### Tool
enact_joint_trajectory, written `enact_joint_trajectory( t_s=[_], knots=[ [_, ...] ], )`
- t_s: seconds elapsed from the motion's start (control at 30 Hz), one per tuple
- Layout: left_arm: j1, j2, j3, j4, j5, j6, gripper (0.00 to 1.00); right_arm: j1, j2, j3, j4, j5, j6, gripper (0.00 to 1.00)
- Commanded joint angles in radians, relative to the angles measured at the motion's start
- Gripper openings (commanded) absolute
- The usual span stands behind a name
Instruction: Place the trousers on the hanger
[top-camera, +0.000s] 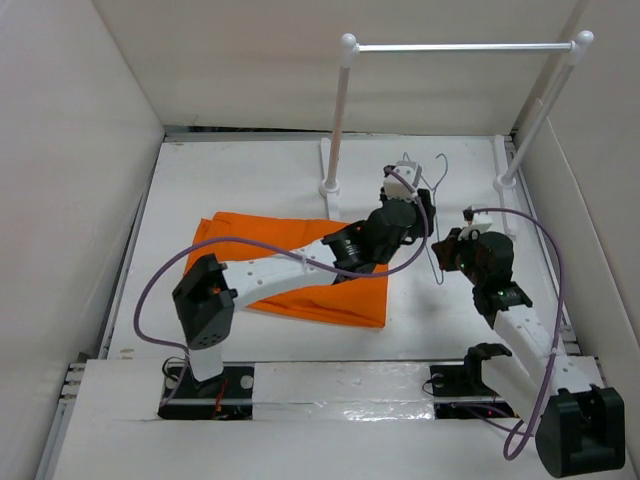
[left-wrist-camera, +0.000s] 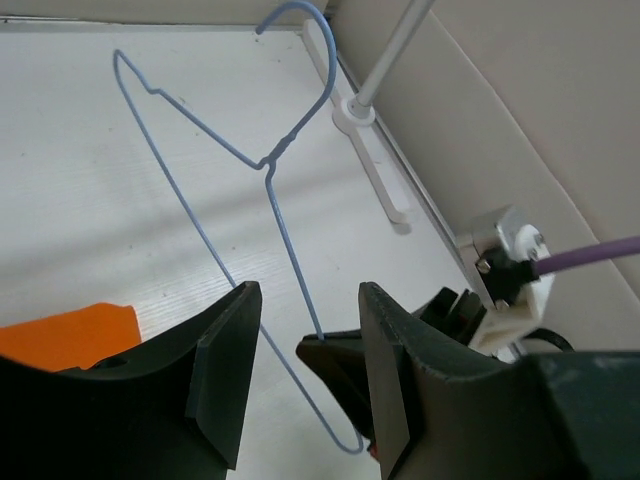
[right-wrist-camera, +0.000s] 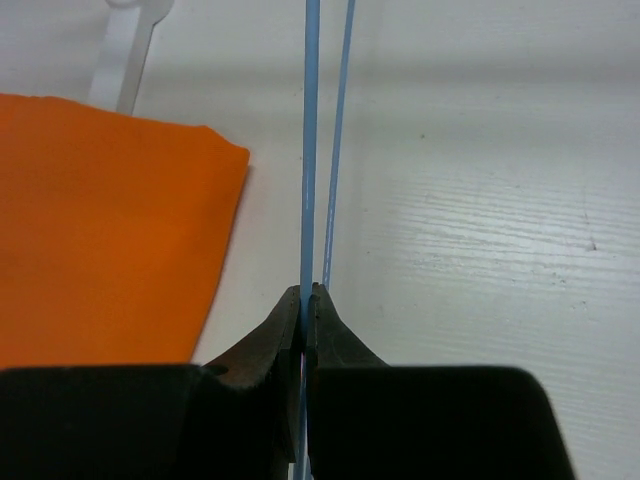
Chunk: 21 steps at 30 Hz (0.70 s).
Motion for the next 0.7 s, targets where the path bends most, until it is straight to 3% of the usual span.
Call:
enact_joint_trajectory(
  t_s=[0.0, 0.17, 0.67],
  knots=[
    [0.016, 0.064, 0.122, -0.059, 0.020, 0.044, 0.41, 0.025, -0.052, -0.005, 0.060, 0.036, -0.015, 0.00],
    [0.025, 0.164, 0.228, -0.053, 0.037, 0.067, 0.42, 0.047, -0.085, -0.025, 0.041, 0.025, -0.012, 0.00],
    [0.077, 0.387, 0.464, -0.102, -0.137, 0.084, 0.38, 0.065, -0.156, -0.045, -0.017, 0.002, -0.029, 0.00]
  ],
)
